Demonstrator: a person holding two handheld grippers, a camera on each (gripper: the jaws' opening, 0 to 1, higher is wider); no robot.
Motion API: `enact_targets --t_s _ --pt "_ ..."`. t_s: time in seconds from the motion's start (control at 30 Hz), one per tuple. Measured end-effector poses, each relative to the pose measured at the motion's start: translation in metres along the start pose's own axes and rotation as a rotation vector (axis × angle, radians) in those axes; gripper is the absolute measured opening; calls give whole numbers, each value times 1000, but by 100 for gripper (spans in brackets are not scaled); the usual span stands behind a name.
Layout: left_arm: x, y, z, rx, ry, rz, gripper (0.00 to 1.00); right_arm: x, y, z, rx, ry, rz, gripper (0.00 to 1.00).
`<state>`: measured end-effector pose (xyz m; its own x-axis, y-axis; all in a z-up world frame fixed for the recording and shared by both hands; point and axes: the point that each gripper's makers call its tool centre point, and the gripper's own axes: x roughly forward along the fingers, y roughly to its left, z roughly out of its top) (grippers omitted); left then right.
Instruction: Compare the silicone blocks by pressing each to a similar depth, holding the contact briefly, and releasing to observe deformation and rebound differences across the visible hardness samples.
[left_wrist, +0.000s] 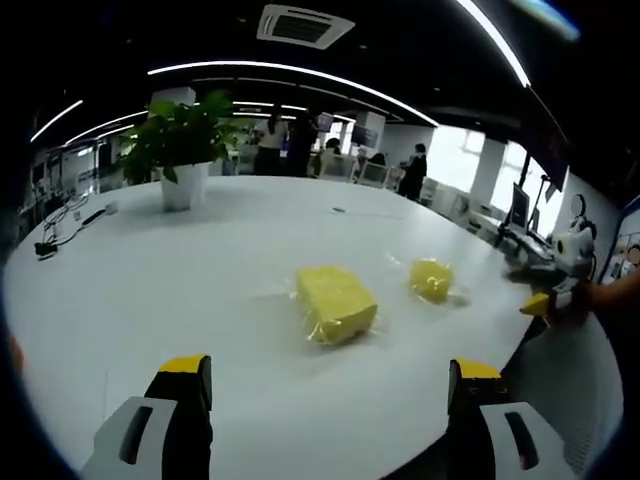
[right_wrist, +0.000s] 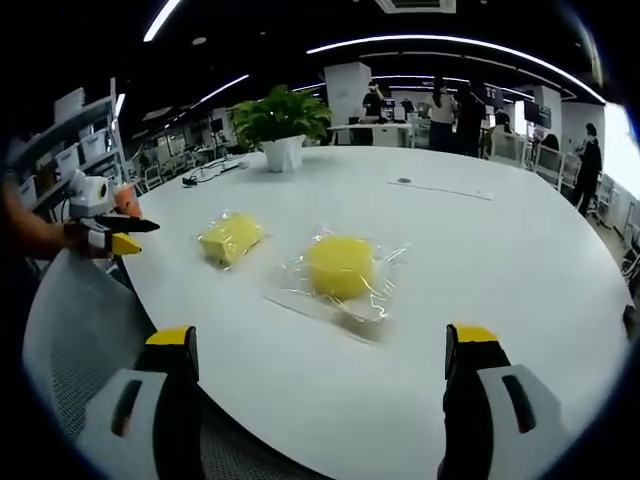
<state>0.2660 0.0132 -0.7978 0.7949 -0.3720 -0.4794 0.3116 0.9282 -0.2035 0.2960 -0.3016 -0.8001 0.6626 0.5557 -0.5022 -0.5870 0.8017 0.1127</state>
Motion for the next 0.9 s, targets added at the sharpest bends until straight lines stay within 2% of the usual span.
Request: enact_targets --t_s 0.9 --pt "-1 2 0 -14 -4 10 100 0 0 1 -3 -7 -2 96"
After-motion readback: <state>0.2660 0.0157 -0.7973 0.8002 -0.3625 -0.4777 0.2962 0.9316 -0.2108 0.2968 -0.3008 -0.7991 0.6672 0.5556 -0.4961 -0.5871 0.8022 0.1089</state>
